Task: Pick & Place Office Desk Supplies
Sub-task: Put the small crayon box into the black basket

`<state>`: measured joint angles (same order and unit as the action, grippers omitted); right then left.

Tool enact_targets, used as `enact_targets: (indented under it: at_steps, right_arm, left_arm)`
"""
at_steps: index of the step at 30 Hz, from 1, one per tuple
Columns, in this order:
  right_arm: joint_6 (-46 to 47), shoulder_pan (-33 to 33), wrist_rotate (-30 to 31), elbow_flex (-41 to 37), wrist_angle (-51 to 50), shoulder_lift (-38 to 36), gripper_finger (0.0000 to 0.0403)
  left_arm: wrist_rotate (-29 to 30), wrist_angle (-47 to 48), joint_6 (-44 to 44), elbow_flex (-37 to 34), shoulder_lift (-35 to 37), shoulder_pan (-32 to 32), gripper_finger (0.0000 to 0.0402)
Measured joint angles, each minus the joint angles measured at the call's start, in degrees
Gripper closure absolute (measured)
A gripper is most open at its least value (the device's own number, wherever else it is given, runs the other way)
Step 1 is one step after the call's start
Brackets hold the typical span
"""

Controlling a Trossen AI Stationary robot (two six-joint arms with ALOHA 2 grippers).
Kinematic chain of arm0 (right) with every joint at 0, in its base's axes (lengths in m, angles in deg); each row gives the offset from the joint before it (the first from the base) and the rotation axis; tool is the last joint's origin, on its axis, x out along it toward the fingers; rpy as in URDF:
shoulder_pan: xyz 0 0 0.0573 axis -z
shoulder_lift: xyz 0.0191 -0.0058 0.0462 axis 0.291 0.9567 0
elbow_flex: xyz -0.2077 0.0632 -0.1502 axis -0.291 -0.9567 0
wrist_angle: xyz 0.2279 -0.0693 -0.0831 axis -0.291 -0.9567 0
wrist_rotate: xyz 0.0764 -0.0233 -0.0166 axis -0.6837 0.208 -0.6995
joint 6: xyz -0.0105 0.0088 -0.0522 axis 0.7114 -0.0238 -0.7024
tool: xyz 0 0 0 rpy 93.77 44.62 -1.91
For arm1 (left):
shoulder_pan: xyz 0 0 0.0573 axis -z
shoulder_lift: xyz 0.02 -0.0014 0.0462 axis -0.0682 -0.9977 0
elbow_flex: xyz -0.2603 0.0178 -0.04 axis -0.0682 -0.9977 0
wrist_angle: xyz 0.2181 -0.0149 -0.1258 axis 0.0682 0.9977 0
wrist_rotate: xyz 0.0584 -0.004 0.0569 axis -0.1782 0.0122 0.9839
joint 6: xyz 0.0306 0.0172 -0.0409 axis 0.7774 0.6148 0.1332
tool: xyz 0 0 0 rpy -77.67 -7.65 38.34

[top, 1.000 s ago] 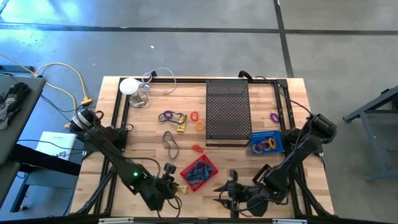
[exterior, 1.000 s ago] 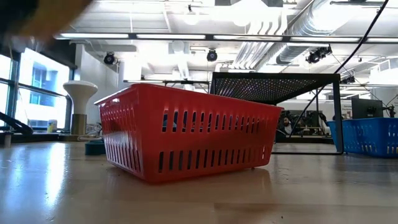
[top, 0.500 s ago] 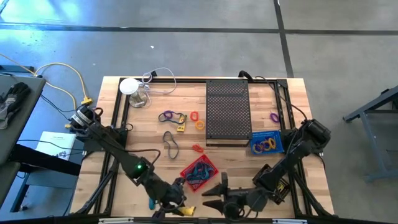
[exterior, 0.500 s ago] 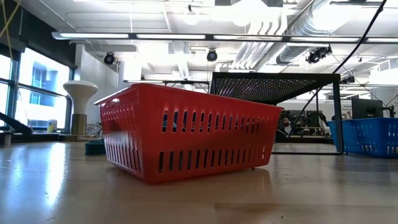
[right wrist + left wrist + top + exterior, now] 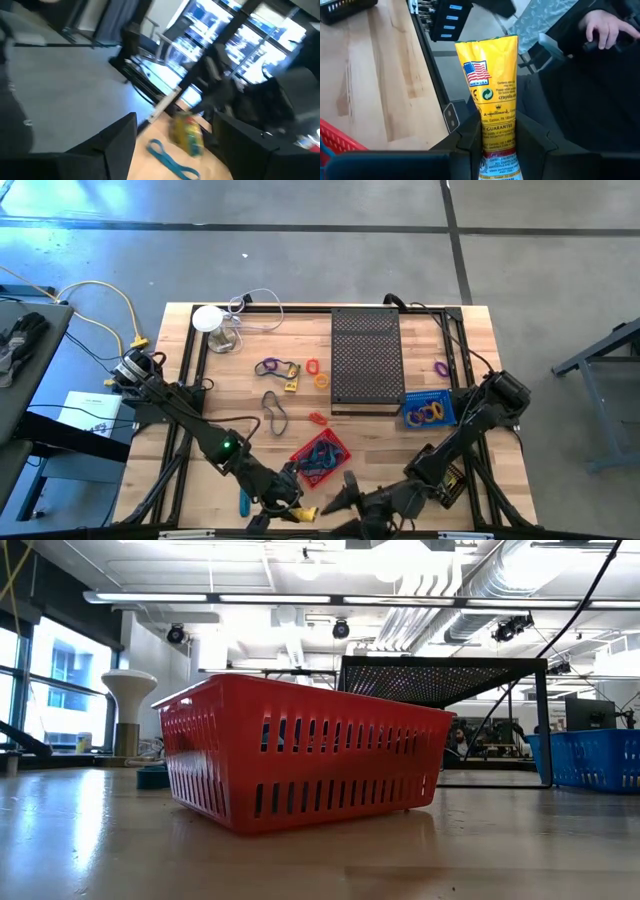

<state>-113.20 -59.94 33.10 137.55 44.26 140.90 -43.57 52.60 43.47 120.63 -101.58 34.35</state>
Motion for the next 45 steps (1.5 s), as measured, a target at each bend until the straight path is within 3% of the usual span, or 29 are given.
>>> enact_targets:
  at_steps: [7,13,17,29,33,45]
  right_arm:
    - [4.1,3.2,-0.7,0.0,0.1,0.6,0.0159]
    - [4.1,5.3,-8.5,0.1,1.4,2.4,0.016]
    - [3.0,5.8,-9.8,0.0,1.8,3.7,0.016]
    - [3.0,6.4,-9.4,0.0,1.8,4.2,0.0166]
    - [3.0,7.1,-9.2,0.0,1.2,4.2,0.0199]
    - [3.0,7.3,-8.9,0.0,1.2,4.1,0.035]
  left_arm:
    - [0.4,0.0,-0.1,0.0,0.0,0.0,0.0315]
    - [0.0,0.1,-0.2,0.0,0.0,-0.6,0.0315]
    - [0.0,0.3,-0.2,0.0,0.0,-1.2,0.0315]
    - [0.1,0.9,0.2,0.0,-0.1,-2.1,0.0314]
    - [0.0,1.1,0.5,-0.1,-0.1,-2.5,0.0314]
    - [2.8,1.8,3.4,-0.1,-0.1,-2.5,0.0305]
